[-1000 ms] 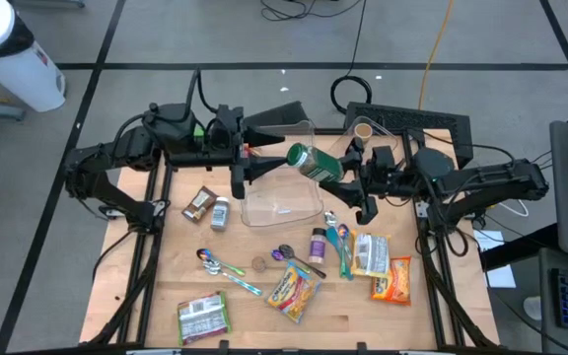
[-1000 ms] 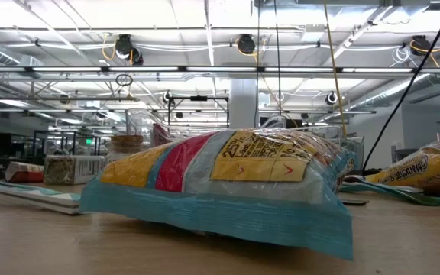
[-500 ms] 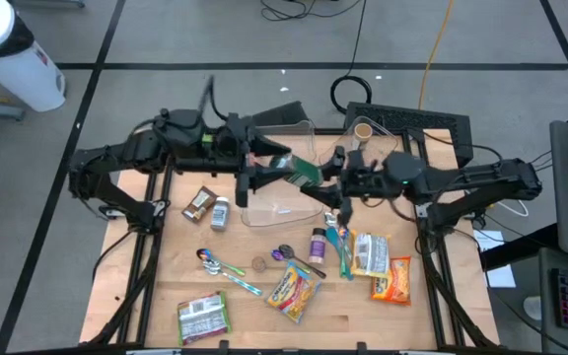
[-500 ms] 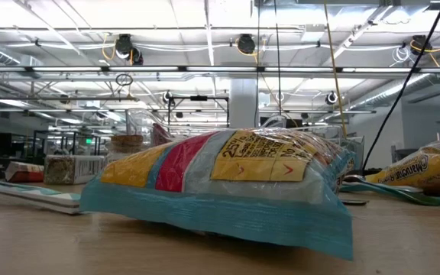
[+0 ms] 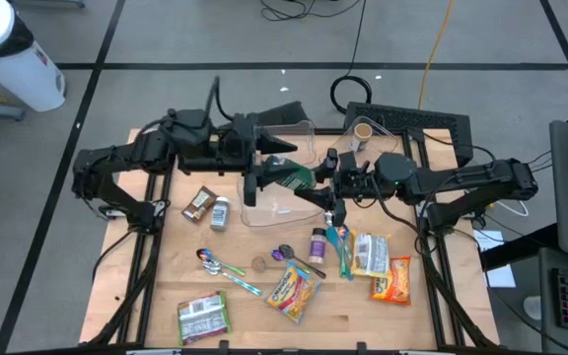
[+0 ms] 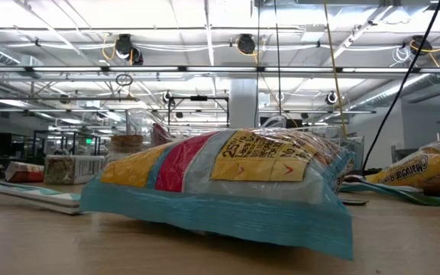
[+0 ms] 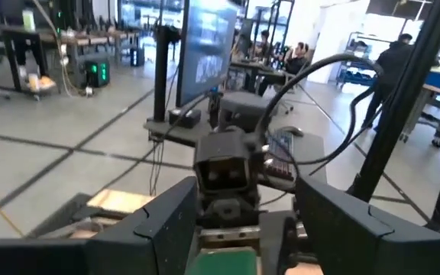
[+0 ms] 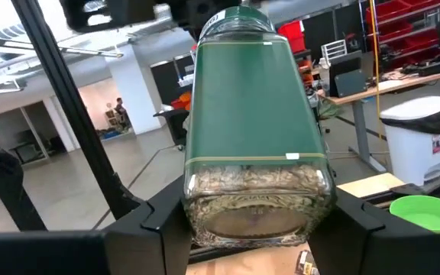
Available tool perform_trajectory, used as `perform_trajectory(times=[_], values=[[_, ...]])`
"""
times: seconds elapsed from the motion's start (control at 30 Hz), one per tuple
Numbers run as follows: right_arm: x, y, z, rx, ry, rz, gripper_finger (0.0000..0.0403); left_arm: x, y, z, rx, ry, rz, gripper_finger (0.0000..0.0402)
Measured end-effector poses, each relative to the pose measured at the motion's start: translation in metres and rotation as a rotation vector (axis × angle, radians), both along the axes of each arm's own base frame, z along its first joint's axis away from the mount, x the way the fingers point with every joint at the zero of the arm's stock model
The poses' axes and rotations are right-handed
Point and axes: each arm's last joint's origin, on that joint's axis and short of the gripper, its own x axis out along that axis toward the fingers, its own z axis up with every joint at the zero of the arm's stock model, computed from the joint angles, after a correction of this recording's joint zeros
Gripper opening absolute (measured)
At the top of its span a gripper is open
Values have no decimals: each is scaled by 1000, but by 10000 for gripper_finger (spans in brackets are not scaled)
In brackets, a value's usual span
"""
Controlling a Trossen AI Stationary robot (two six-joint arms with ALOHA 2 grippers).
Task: Pick & Place Food Item
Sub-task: Put the green seasoning bottle into the top right transparent bin
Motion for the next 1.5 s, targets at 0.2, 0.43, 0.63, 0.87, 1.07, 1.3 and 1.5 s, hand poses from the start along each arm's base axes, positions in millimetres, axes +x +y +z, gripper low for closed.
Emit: perform_trajectory(times=[0.2,0.43,0.63,0.87,1.07,1.3,1.5], values=[[0,-1,0,0,-1,-3,188,-25,5,18,65,-74,94,230],[-3,-6,6,-4,-49,-19,188,-58,9,20,14,31,181,230],[-8,-11,14,-4,-104,-34,188,-58,6,-1,-108,217,186,230],[-9,-11,16,-6,-125,-36,188,-42,0,-11,-101,268,162,230],[-9,-11,16,-6,-128,-36,188,-25,-1,-22,-116,304,159,230],[-9,-11,16,-6,-129,-36,188,-14,-2,-18,-124,227,135,230],[-9,-9,17,-6,-136,-29,188,-8,-2,-15,-99,177,94,230]])
